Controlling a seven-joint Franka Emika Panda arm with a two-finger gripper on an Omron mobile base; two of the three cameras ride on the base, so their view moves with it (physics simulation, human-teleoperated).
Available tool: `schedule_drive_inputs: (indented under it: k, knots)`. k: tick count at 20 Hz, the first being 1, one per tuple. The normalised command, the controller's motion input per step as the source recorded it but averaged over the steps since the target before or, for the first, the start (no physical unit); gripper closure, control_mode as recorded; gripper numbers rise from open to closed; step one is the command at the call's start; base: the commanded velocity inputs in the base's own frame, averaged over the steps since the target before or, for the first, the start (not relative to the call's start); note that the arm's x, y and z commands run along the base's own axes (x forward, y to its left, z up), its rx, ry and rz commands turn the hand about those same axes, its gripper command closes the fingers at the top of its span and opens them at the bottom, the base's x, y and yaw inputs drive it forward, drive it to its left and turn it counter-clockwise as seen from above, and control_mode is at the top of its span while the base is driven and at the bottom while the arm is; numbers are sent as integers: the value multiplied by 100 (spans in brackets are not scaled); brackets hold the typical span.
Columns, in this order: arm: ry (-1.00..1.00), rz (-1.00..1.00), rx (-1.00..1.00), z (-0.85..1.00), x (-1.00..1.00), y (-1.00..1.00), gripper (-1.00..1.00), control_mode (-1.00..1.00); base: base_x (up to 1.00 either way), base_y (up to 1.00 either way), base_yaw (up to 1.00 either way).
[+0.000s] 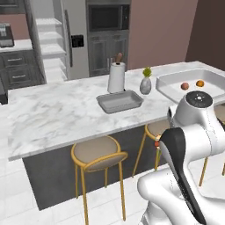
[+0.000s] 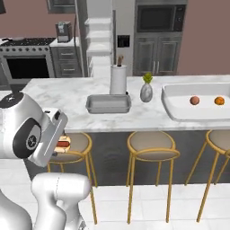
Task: Place the cold items (onion and orange) from the fridge in one tupperware on the dining counter. Place the warm items (hot dog and kebab skewer) in the stove area in another tupperware.
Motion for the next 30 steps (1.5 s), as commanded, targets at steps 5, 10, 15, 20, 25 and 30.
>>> schedule_drive_inputs:
  k: [5, 10, 15, 20, 25, 30]
  knots:
    - [0, 0, 0, 0, 0, 0, 100, 100, 33, -60, 6]
    - [0, 0, 0, 0, 0, 0, 100, 100, 51, -21, 3]
    - [0, 0, 0, 0, 0, 0, 100, 100, 49, 0, 0]
    - [0, 0, 0, 0, 0, 0, 100, 100, 49, 0, 0]
    - [0, 0, 0, 0, 0, 0, 100, 100, 50, 0, 0]
    - [0, 0, 3, 1, 5, 0, 100, -100, 36, -2, 0]
